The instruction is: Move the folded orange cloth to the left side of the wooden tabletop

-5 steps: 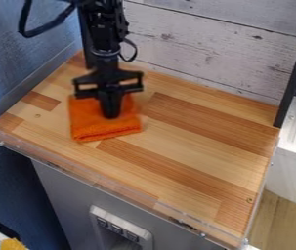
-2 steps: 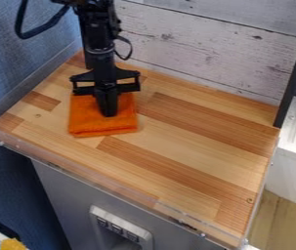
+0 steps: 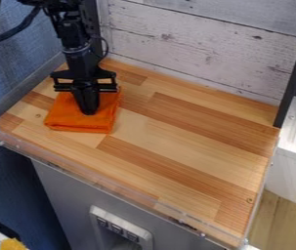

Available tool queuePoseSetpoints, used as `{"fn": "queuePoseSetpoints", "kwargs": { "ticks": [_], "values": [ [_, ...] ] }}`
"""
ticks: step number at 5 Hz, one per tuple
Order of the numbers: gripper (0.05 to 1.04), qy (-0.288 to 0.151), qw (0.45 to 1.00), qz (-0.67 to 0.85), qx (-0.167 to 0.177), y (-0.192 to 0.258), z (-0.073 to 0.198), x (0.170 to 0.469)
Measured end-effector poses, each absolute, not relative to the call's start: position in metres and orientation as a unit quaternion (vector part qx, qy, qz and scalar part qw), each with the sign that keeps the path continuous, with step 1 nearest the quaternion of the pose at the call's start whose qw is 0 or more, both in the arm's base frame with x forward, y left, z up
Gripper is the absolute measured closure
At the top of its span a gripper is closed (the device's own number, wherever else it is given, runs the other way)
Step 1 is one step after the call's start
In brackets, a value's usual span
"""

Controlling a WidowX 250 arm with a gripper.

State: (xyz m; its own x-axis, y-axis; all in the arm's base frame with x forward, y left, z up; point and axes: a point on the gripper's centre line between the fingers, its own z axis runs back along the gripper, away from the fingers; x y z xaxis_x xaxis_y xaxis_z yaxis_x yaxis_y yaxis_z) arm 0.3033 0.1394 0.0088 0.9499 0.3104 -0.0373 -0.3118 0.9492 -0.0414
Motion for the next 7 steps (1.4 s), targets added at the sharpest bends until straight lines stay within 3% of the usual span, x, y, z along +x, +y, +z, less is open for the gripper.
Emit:
{"fn": "queuePoseSetpoints", "kwargs": {
  "ticks": [3,4,6,7],
  "values": [
    [1.003,-0.011,0.999,0.035,-0.010,0.159,0.010,0.282],
    [0.854,0.002,1.000,0.017,-0.011,0.163,0.016,0.271],
    [0.299,0.000,1.000,-0.004,0.004,0.131,0.063,0.270],
    [0.087,0.004,1.000,-0.009,0.006,0.106,0.083,0.271]
  ]
}}
